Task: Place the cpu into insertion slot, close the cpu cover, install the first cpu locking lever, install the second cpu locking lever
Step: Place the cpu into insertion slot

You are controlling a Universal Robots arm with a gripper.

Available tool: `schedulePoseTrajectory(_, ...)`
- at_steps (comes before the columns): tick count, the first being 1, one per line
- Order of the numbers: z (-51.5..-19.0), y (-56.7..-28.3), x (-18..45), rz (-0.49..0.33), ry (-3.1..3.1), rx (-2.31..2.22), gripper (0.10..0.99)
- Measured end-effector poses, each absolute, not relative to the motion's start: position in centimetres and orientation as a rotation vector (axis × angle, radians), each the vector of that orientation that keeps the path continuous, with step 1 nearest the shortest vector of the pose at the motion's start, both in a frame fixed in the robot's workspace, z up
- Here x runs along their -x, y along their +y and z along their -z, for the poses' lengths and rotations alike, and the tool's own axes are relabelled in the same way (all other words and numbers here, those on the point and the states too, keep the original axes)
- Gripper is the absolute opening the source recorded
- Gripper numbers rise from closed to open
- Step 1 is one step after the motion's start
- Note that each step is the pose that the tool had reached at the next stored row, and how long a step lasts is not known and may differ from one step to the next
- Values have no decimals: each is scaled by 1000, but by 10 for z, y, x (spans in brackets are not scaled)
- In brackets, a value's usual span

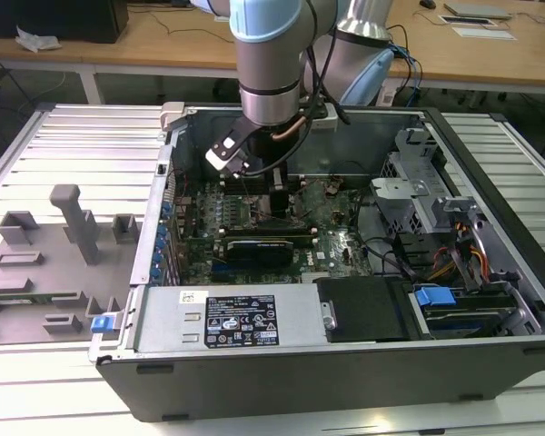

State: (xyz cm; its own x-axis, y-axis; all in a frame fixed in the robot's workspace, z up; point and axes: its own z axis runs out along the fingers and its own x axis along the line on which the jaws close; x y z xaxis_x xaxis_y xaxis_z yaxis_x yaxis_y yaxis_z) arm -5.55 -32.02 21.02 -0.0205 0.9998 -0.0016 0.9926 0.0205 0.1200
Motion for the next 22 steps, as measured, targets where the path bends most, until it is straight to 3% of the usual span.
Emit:
schedulePoseTrajectory(18, -199, -317, 57, -131, 2170, -2150, 541)
schedulePoseTrajectory(20, -199, -317, 57, -131, 2169, -2150, 549)
schedulePoseTrajectory(21, -199, -317, 57, -131, 2169, -2151, 616)
schedulePoseTrajectory(22, -199, -317, 57, -131, 2169, -2151, 616)
